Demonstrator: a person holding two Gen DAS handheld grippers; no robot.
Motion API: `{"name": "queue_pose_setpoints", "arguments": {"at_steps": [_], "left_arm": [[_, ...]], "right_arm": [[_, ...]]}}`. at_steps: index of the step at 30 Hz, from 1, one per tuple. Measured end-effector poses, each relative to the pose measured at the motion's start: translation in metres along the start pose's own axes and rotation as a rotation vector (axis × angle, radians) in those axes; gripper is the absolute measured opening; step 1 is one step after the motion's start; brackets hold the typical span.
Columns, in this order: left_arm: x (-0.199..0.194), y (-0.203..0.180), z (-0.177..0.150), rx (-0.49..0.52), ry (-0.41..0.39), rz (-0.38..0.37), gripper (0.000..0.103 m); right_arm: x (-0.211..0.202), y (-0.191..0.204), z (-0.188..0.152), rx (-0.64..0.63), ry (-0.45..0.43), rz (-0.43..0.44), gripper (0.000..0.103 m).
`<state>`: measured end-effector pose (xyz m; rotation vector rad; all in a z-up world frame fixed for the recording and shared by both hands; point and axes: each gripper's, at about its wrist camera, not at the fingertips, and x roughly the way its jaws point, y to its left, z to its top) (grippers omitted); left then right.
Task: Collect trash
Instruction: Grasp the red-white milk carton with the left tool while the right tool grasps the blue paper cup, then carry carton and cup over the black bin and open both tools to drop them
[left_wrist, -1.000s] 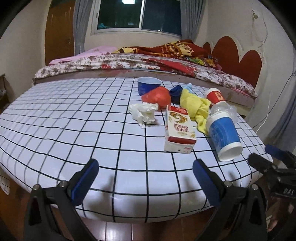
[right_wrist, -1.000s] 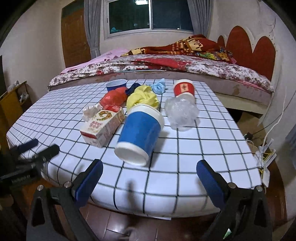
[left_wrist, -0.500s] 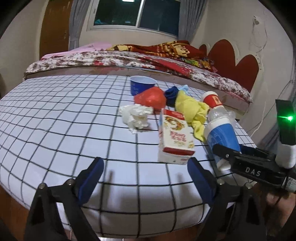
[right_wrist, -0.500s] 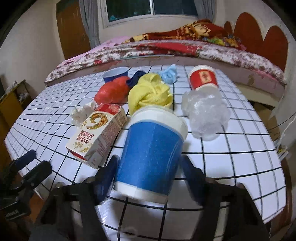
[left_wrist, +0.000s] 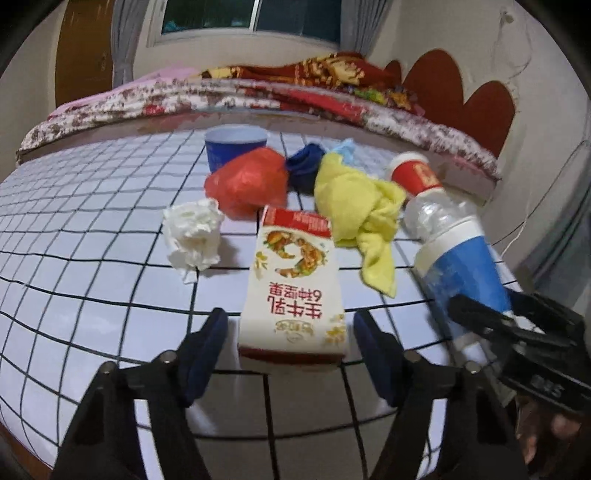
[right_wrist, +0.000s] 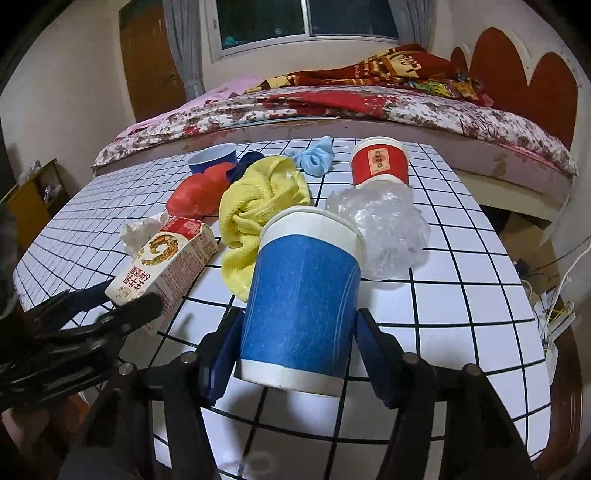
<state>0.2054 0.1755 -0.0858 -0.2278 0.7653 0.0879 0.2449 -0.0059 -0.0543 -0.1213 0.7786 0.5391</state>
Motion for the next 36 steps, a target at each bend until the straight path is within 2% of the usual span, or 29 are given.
{"name": "queue_pose_setpoints", "arguments": {"at_steps": [1, 2, 8, 16, 26, 36], "left_arm": [[0.004, 0.000, 0.000, -0.005, 0.013, 0.004, 0.057], [0.004, 0.000, 0.001, -0.002, 0.006, 0.005, 0.054], [-0.023, 0.003, -0.011, -0.001, -0.068, -0.016, 0.053], [-0.056, -0.006, -0.031, -0.002, -0.090, -0.036, 0.053], [-0.092, -0.046, -0.039, 0.079, -0.147, -0.070, 0.053], [-0.106, -0.081, -0.048, 0.144, -0.168, -0.115, 0.053]], "right_arm": [[0.000, 0.000, 0.000, -0.005, 0.000, 0.003, 0.062], [0.000, 0.001, -0.001, -0.010, -0.002, 0.005, 0.061], [-0.017, 0.006, -0.008, -0.041, -0.048, 0.029, 0.060], [-0.053, 0.010, -0.024, -0.065, -0.132, 0.024, 0.059], [-0.102, -0.019, -0.041, -0.023, -0.190, -0.021, 0.059], [-0.155, -0.062, -0.069, 0.003, -0.243, -0.101, 0.059]]}}
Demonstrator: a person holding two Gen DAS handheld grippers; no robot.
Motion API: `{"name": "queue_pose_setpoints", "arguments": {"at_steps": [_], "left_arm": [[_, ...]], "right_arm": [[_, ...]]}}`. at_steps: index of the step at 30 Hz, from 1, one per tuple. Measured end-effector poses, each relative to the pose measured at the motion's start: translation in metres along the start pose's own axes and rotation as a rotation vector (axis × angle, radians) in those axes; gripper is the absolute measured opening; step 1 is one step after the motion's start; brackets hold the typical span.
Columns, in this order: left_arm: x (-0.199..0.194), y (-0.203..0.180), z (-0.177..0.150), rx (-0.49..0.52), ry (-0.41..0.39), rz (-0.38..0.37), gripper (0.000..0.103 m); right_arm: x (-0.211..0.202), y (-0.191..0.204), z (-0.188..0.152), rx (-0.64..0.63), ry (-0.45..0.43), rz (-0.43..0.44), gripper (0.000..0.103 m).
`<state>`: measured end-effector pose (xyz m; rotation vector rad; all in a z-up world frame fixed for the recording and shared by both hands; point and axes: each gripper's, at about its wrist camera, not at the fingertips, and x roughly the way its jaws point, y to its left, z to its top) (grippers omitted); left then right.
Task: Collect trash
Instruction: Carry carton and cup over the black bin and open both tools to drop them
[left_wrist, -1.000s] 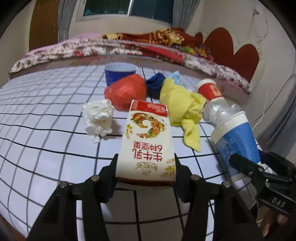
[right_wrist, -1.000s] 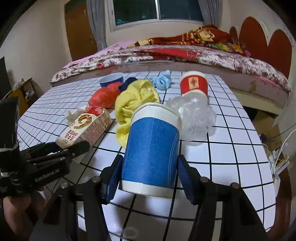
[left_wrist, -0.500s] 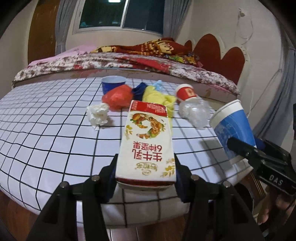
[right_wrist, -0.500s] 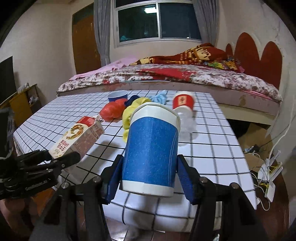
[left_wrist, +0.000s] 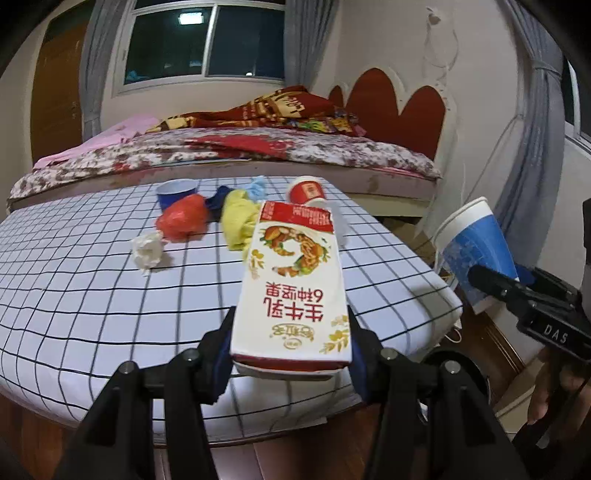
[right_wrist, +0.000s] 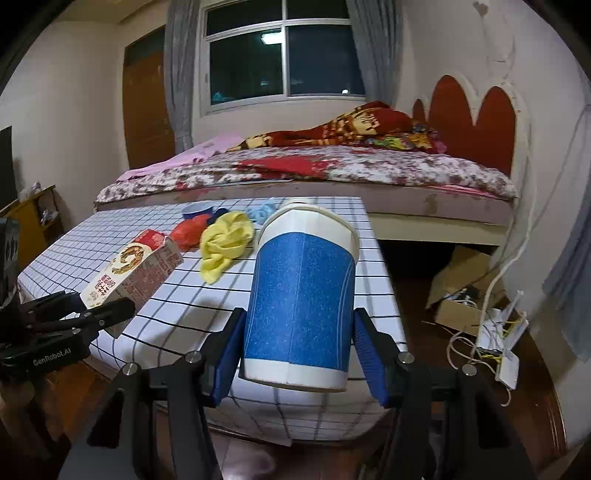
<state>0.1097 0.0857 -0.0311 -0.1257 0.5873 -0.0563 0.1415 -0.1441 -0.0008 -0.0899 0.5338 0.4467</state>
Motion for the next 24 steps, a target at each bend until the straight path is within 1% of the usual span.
{"name": "queue_pose_setpoints", "arguments": {"at_steps": [8, 12, 16, 24], "left_arm": [[-0.002, -0.043, -0.005, 0.075, -0.006, -0.057, 0.053], [-0.001, -0.065, -0.009, 0.104, 0.000, -0.089, 0.053], [0.003, -0.087, -0.014, 0.137, 0.013, -0.127, 0.053], [0.014, -0.135, -0.028, 0.201, 0.055, -0.207, 0.053]], "right_arm": [[-0.029, -0.037, -0.016, 0.036, -0.026, -0.070, 0.059], [-0.042, -0.065, -0.030, 0.070, -0.031, -0.126, 0.059], [-0.055, -0.090, -0.044, 0.098, -0.028, -0.182, 0.059], [-0.073, -0.116, -0.073, 0.137, -0.010, -0.267, 0.059]]}}
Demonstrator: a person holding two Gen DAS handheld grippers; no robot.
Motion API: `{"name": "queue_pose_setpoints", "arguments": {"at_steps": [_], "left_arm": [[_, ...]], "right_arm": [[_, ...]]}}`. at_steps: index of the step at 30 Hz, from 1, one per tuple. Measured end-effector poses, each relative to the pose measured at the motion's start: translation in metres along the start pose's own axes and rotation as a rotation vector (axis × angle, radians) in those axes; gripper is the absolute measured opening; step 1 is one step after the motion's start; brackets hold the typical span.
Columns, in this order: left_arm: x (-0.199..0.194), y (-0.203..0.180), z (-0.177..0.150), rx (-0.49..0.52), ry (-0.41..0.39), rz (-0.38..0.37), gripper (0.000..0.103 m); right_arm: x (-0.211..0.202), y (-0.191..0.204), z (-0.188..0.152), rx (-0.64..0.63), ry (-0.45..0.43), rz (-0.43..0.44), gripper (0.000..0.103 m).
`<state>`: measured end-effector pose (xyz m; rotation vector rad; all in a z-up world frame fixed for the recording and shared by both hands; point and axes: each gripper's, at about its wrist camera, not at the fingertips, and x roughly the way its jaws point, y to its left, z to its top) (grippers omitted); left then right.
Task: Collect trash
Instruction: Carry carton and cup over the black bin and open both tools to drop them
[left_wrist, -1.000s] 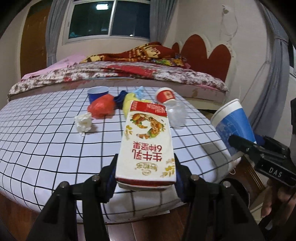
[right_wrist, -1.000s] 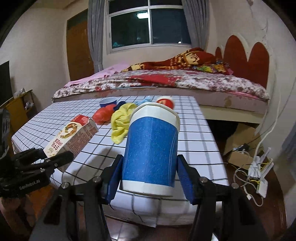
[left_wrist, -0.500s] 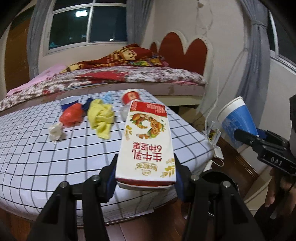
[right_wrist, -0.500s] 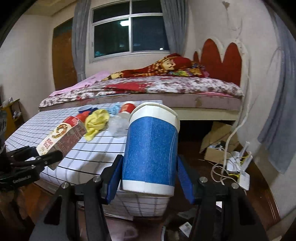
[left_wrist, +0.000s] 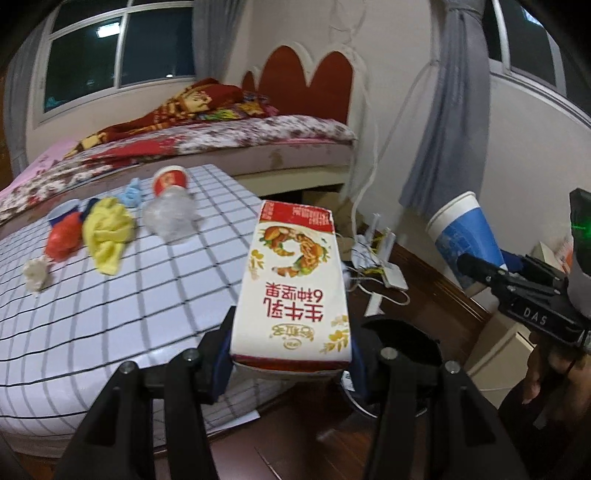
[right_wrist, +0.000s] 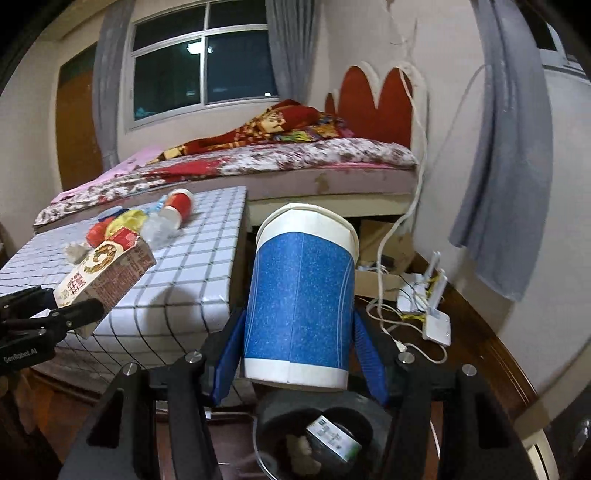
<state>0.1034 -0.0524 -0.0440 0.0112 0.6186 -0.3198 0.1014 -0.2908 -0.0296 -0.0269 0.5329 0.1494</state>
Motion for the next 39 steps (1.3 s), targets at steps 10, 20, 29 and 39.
{"name": "queue_pose_setpoints", "arguments": {"at_steps": [10, 20, 29, 39], "left_arm": [[0.020, -0.051, -0.009, 0.070, 0.047, -0.097, 0.053], [0.050, -0.081, -0.029, 0.088, 0.127, -0.177, 0.053], [0.092, -0.094, -0.049, 0.073, 0.239, -0.199, 0.053], [0.126, -0.106, -0.056, 0.035, 0.340, -0.251, 0.082]], "right_arm": [[-0.005, -0.042, -0.026, 0.037, 0.049, -0.063, 0.059], [0.014, -0.067, -0.050, 0.031, 0.154, -0.025, 0.059], [0.057, -0.084, -0.082, 0.023, 0.328, -0.020, 0.059], [0.105, -0.107, -0.099, 0.096, 0.463, 0.049, 0.078]]}}
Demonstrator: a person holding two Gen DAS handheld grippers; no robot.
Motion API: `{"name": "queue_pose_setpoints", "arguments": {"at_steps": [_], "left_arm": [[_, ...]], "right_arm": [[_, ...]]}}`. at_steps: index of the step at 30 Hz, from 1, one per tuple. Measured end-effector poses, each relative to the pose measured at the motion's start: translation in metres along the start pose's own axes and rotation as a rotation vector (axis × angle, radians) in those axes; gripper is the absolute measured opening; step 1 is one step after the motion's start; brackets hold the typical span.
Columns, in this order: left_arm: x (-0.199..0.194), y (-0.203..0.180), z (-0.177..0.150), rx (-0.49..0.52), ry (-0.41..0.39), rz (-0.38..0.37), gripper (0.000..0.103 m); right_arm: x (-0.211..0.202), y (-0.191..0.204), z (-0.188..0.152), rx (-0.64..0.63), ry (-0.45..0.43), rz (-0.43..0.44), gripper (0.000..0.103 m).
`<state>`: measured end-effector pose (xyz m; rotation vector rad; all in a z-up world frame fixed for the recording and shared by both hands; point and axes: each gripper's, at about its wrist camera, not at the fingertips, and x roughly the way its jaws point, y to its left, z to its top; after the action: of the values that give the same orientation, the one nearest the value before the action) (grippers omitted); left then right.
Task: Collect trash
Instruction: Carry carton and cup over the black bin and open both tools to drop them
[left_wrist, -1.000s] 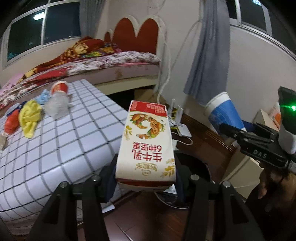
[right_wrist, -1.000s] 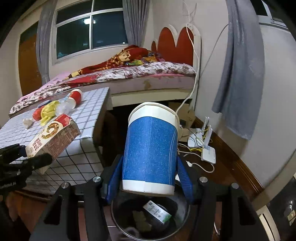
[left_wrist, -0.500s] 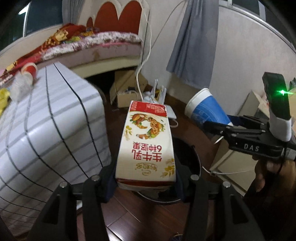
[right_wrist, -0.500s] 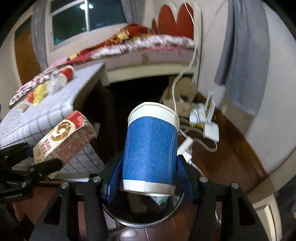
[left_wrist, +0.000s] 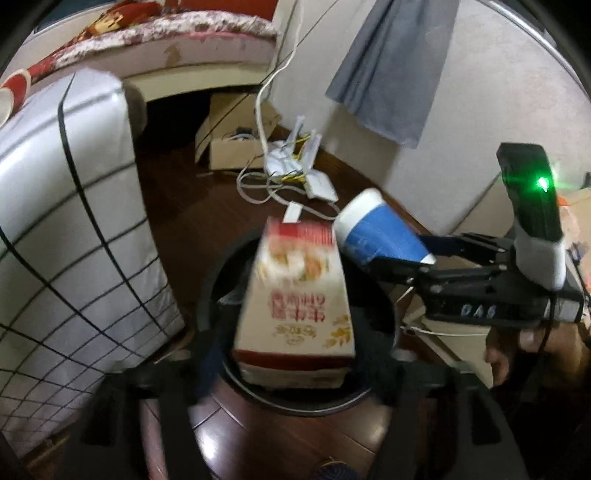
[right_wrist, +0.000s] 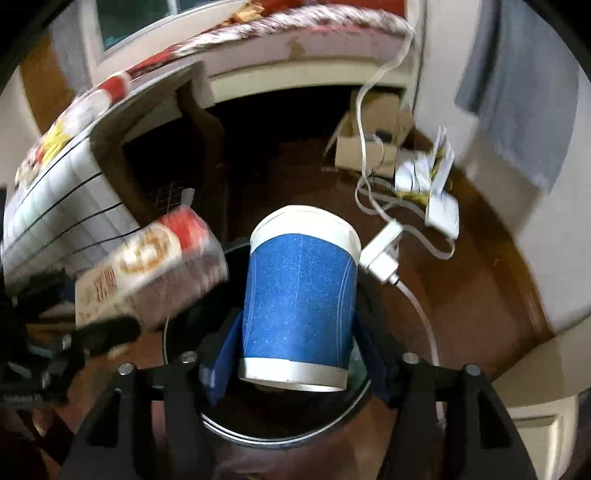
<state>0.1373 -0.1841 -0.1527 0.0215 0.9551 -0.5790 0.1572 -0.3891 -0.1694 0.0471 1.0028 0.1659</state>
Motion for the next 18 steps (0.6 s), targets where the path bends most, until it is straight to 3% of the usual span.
{"name": "queue_pose_setpoints", "arguments": {"at_steps": [1, 4, 6, 9, 18], "left_arm": [[0.000, 0.001, -0.001, -0.006, -0.001, 0.008, 0.089], [0.001, 0.006, -0.009, -0.017, 0.013, 0.069, 0.092], [0.002, 0.009, -0.011, -0.026, 0.016, 0.110, 0.098], [-0.002, 0.016, -0.013, -0.035, 0.004, 0.149, 0.098], [-0.003, 0.019, -0.006, -0.026, -0.022, 0.178, 0.098]], "right_arm": [[0.004, -0.005, 0.000, 0.036, 0.008, -0.010, 0.102], [0.009, -0.026, -0.004, 0.145, 0.035, -0.033, 0.102], [0.006, -0.029, -0.004, 0.143, 0.023, -0.065, 0.102], [0.004, -0.029, -0.003, 0.138, 0.010, -0.103, 0.102], [0.001, -0.024, -0.005, 0.145, -0.015, -0.094, 0.102]]}}
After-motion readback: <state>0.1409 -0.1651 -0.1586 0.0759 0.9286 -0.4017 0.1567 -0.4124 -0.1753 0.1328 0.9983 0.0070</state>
